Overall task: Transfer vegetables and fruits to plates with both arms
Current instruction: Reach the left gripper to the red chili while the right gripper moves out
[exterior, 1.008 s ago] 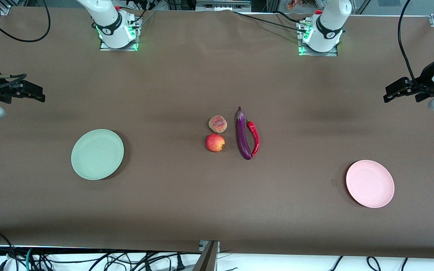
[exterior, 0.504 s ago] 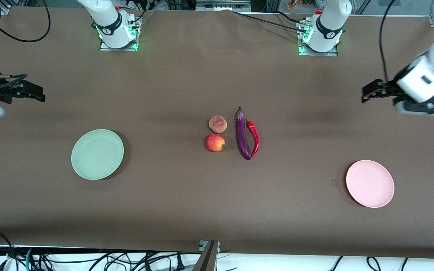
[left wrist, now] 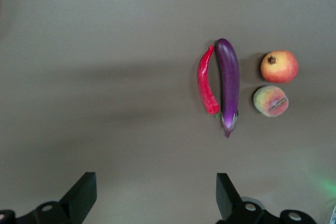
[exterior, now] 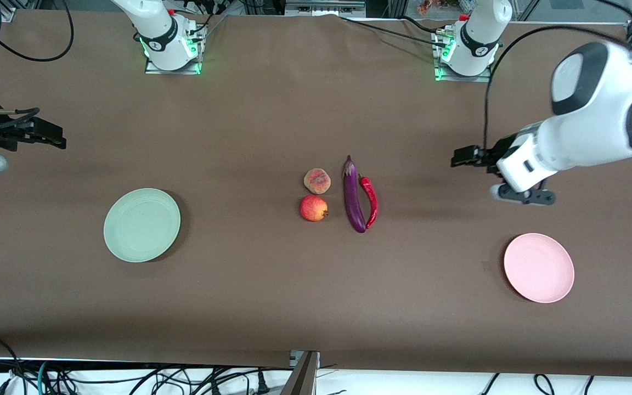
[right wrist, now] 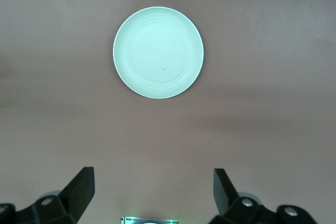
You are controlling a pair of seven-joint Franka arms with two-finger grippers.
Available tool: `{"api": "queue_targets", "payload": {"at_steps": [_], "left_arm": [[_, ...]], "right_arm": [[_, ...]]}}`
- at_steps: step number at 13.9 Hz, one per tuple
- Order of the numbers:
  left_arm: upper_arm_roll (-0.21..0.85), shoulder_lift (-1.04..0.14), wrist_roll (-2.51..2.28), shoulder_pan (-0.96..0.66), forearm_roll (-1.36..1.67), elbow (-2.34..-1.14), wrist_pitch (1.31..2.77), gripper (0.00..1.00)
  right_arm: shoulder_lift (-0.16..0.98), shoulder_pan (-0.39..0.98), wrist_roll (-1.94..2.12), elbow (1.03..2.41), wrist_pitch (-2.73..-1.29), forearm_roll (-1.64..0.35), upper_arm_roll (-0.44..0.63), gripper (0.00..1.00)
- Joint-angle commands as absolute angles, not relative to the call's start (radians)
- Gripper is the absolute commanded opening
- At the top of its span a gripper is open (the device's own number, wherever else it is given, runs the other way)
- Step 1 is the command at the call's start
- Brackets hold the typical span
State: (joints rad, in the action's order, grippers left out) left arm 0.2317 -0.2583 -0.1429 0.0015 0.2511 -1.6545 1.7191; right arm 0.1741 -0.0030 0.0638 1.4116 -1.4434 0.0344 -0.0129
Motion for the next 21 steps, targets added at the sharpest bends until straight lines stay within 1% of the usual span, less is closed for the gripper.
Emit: {"api": "queue_targets", "payload": {"at_steps": [1, 3, 5, 9, 13, 15, 16, 18, 21], "left_arm": [[0.236, -0.368, -0.259, -0.084, 0.25, -1.637, 1.801, 1.0], [0.238, -0.451, -0.268, -0.089, 0.256, -1.635, 1.804, 1.0], [0.236, -0.518, -0.282, -0.112, 0.259, -1.638, 1.863, 1.0], [0.235, -0.606, -0.445, -0.19, 0.247, -1.646, 2.049, 1.0], [0.233, -0.656, -0.492, -0.208, 0.247, -1.651, 2.149, 1.0], [0.229, -0.682, -0.499, -0.23, 0.239, -1.652, 2.157, 1.0], [0.229, -0.689, -0.5, -0.233, 0.217, -1.652, 2.157, 0.96], [0.229, -0.707, -0.529, -0.247, 0.196, -1.652, 2.163, 0.85], [0.229, -0.732, -0.535, -0.255, 0.196, -1.652, 2.186, 0.71]], "right_arm": [[0.167, -0.003, 0.063, 1.417, -1.451, 0.017, -0.014, 1.0], [0.169, 0.002, 0.064, 1.417, -1.462, 0.015, -0.014, 1.0], [0.182, 0.009, 0.063, 1.417, -1.48, 0.012, -0.015, 1.0], [0.239, 0.021, 0.069, 1.419, -1.531, 0.011, -0.015, 1.0], [0.288, 0.101, 0.063, 1.417, -1.563, 0.014, -0.015, 1.0], [0.325, 0.106, 0.072, 1.407, -1.583, 0.014, -0.015, 1.0], [0.342, 0.113, 0.075, 1.405, -1.586, 0.014, -0.015, 1.0], [0.367, 0.123, 0.078, 1.404, -1.588, 0.014, -0.015, 1.0], [0.374, 0.132, 0.06, 1.405, -1.615, 0.005, -0.015, 1.0]]}}
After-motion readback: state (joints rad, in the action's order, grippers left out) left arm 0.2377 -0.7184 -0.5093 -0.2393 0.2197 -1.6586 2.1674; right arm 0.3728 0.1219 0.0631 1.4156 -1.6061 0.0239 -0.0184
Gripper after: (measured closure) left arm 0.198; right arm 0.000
